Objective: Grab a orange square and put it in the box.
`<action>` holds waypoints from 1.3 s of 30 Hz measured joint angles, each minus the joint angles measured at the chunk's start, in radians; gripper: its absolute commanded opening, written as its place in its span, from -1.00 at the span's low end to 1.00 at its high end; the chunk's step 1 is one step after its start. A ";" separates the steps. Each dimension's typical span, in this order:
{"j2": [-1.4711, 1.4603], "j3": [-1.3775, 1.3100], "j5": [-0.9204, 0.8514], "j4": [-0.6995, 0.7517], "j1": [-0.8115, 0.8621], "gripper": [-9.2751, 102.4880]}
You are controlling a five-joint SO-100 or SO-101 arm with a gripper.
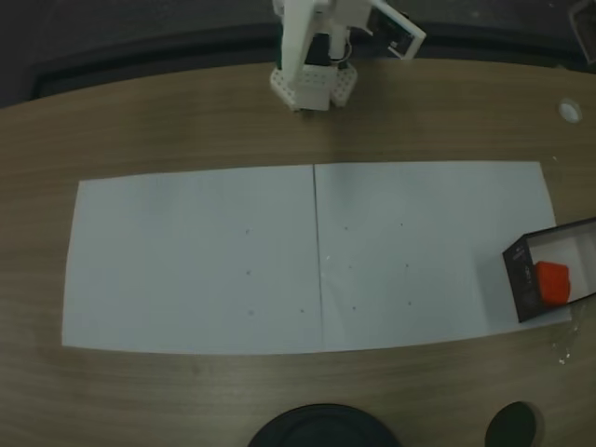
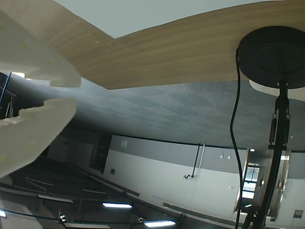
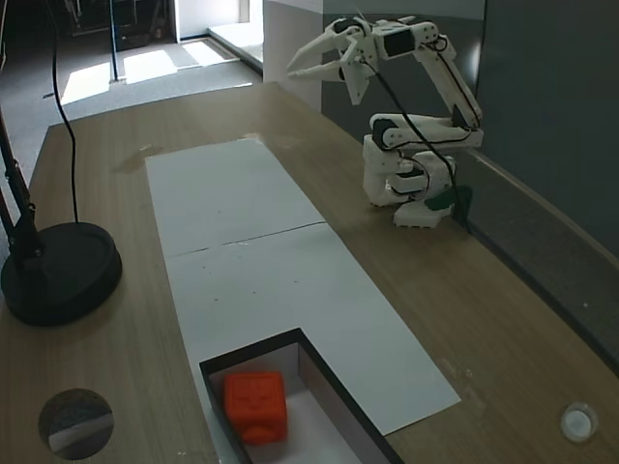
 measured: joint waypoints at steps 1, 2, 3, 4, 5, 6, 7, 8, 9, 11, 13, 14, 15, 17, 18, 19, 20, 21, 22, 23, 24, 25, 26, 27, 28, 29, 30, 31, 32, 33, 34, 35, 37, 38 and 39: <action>0.005 0.032 0.000 -0.029 0.000 -0.84; 0.005 0.061 0.000 -0.060 0.000 -0.84; 0.005 0.089 0.000 -0.084 0.000 -0.84; 0.003 0.115 0.000 -0.115 0.000 -0.84; 0.005 0.144 0.000 -0.152 0.000 -0.84; 0.005 0.169 0.000 -0.183 0.000 -0.84; 0.005 0.196 0.000 -0.210 0.000 -0.83; 0.005 0.227 0.000 -0.239 0.000 -0.83; 0.005 0.262 0.000 -0.262 0.000 -0.83; -0.002 0.342 0.000 -0.307 0.000 -0.84; -0.002 0.431 0.000 -0.365 0.009 -0.84; 0.002 0.463 0.002 -0.393 0.012 -0.84; 0.003 0.499 0.009 -0.426 0.017 -0.84; 0.011 0.569 0.061 -0.476 0.023 -0.84; 0.018 0.611 0.107 -0.495 0.017 -0.84; 0.031 0.646 0.144 -0.505 0.009 -0.84; 0.046 0.681 0.167 -0.506 -0.005 -0.84; 0.063 0.716 0.178 -0.502 -0.026 -0.84; 0.086 0.752 0.186 -0.492 -0.055 -0.84; 0.110 0.779 0.189 -0.479 -0.083 -0.84; 0.135 0.804 0.189 -0.457 -0.106 -0.84; 0.156 0.815 0.179 -0.425 -0.123 -0.84; 0.186 0.815 0.166 -0.391 -0.140 -0.84; 0.201 0.813 0.146 -0.350 -0.160 -0.84; 0.215 0.813 0.126 -0.301 -0.170 -0.84; 0.215 0.811 0.110 -0.265 -0.173 -0.84; 0.215 0.810 0.097 -0.229 -0.175 -0.84; 0.215 0.810 0.091 -0.190 -0.170 -0.84; 0.215 0.808 0.084 -0.149 -0.169 -0.84; 0.215 0.805 0.083 -0.103 -0.176 -0.84; 0.215 0.801 0.083 -0.055 -0.186 -0.84; 0.215 0.796 0.083 -0.014 -0.183 -0.84; 0.215 0.781 0.083 0.055 -0.173 -0.84; 0.215 0.772 0.083 0.092 -0.179 -0.84; 0.215 0.767 0.083 0.106 -0.176 -0.84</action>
